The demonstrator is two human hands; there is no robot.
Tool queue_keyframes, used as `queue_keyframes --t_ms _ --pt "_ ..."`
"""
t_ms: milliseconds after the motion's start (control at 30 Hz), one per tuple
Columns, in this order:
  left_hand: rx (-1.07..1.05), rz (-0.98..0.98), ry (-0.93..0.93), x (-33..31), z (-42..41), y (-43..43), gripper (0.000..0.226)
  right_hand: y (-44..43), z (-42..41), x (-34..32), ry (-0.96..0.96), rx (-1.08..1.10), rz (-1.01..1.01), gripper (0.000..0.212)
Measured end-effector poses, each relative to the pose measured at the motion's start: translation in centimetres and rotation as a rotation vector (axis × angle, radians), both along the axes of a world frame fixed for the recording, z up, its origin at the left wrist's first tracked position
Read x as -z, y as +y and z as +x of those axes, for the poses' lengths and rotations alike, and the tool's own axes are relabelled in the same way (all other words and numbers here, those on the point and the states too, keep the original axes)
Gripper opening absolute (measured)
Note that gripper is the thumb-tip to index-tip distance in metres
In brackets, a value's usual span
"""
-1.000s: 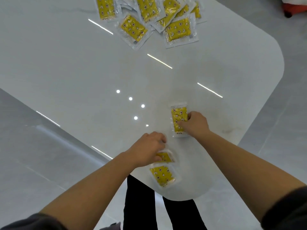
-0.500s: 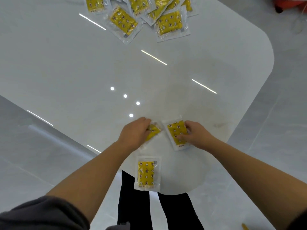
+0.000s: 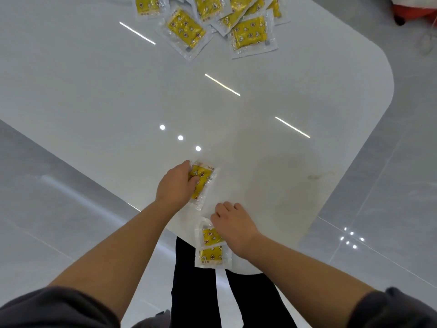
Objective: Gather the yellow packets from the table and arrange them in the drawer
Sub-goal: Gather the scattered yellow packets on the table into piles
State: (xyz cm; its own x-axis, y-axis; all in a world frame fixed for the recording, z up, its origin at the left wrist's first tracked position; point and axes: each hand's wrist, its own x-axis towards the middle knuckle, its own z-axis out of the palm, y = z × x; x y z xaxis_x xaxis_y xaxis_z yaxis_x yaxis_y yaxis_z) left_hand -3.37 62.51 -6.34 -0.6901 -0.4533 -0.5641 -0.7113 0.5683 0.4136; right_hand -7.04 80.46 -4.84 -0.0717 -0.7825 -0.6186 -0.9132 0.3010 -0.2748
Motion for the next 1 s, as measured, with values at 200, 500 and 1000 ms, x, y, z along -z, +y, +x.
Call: queue_keyframes --t_ms 200,500,1000 --pt "-0.042 0.033 0.020 0.1 0.2 0.1 0.016 -0.1 0.7 0.2 -0.066 0.146 0.091 0.038" --pt "-0.286 0.145 0.030 -1.3 -1.5 -3.6 0.023 -2.6 -7.7 -0.1 -0.373 0.794 0.248 0.010" --pt "-0.616 0.547 0.239 -4.6 -18.6 -16.0 0.022 -13.5 -27.1 -4.2 -0.897 1.657 -0.276 0.031"
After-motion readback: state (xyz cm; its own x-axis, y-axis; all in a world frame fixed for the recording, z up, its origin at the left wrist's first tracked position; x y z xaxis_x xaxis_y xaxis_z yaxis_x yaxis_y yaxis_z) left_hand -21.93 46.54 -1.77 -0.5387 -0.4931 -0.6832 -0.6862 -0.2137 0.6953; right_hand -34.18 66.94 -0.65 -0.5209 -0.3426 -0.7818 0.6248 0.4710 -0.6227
